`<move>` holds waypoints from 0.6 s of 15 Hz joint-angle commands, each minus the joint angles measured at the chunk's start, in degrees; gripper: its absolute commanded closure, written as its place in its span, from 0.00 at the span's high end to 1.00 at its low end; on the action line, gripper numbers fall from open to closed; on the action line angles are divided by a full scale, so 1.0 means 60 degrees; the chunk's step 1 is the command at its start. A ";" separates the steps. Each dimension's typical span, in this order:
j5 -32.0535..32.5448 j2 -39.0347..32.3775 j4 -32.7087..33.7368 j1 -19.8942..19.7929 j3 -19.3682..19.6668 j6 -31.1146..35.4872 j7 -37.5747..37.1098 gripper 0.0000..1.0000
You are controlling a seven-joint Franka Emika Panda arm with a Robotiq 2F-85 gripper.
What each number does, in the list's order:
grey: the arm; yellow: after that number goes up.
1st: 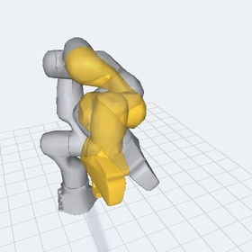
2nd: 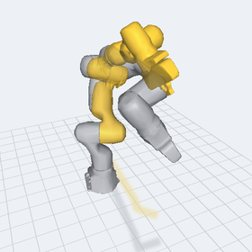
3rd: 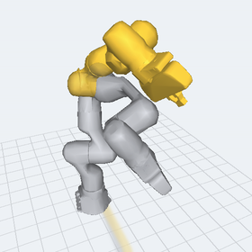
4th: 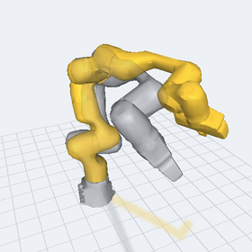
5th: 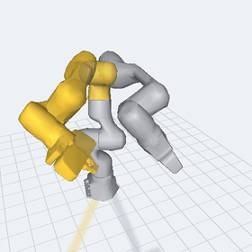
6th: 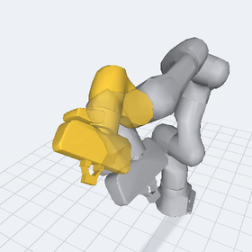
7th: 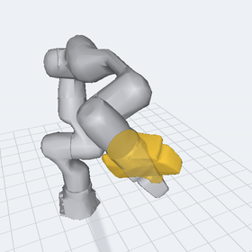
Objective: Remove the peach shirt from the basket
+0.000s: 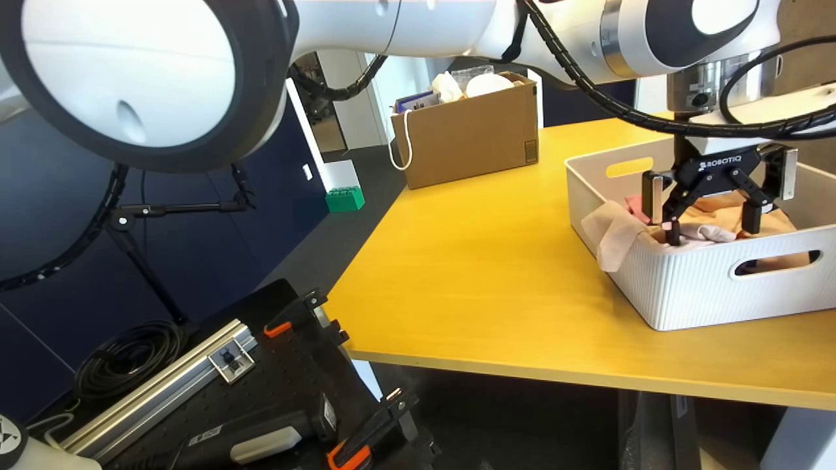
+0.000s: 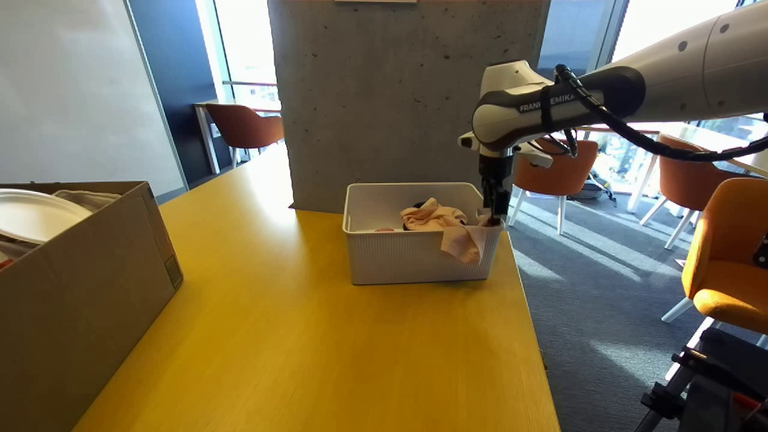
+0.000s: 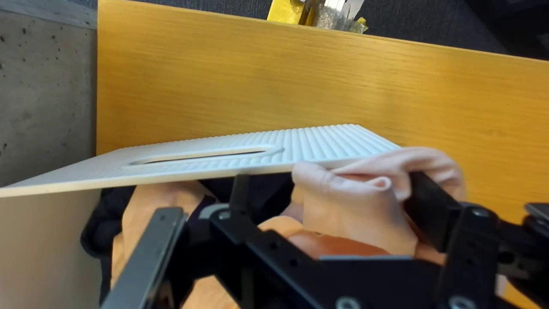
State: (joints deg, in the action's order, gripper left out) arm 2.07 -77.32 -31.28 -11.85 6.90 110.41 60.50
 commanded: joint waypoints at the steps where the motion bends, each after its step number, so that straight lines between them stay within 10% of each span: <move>1: 0.0097 -0.0315 0.0306 0.0076 0.0012 0.0222 0.0337 0.58; 9: 0.0039 -0.0268 0.0251 -0.0013 0.0020 0.0337 0.0477 0.01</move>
State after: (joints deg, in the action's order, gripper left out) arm 2.07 -78.65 -31.22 -11.45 6.90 111.97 62.12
